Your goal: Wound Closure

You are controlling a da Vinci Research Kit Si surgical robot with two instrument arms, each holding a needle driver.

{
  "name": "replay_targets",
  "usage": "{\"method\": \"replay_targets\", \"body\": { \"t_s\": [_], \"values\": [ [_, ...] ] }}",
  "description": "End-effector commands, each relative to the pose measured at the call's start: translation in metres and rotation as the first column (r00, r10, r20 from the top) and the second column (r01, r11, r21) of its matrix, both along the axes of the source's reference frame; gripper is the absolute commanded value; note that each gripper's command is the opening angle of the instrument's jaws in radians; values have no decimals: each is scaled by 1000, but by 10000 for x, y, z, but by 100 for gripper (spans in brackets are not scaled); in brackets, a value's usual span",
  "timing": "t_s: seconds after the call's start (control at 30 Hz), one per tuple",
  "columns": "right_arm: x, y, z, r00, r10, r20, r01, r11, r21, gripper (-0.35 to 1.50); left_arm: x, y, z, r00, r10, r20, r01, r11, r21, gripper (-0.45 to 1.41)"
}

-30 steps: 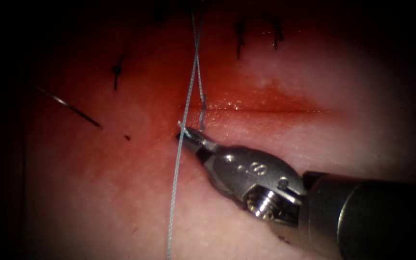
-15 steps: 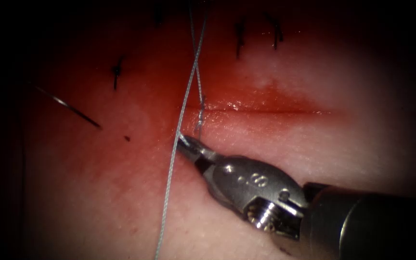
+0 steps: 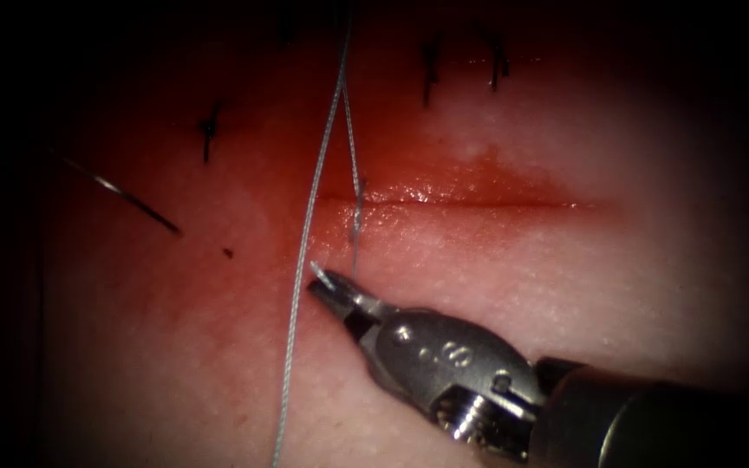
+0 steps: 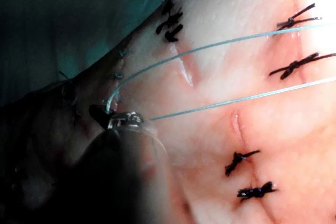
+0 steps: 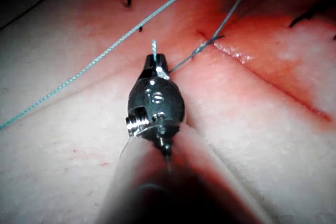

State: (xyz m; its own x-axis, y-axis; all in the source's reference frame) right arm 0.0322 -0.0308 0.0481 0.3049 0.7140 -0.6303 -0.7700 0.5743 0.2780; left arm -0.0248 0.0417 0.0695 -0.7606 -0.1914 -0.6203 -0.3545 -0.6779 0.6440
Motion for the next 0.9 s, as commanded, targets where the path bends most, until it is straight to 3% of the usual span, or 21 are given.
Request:
{"method": "replay_targets", "body": {
  "t_s": [0.03, 0.57, 0.87, 0.9],
  "values": [
    [9, -4, 7, 1000, -4, 3, 4, 1000, 3, -35, -7, 12, 3, 1000, -5, -2, 5, 1000, -4, -45],
    [8, -33, 9, 998, -48, 34, 47, 998, 31, -35, -11, 29, 17, 999, -43, 4, 43, 999, 7, -45],
    [0, -5, 26, 998, -58, -26, 59, 998, 16, -35, -15, -8, 3, 997, 4, 73, -4, 1000, 7, -45],
    [-2, 2, 29, 994, -88, -60, 89, 996, 5, 0, -16, -16, -3, 996, 20, 89, -21, 1000, 11, -45]
  ]
}}
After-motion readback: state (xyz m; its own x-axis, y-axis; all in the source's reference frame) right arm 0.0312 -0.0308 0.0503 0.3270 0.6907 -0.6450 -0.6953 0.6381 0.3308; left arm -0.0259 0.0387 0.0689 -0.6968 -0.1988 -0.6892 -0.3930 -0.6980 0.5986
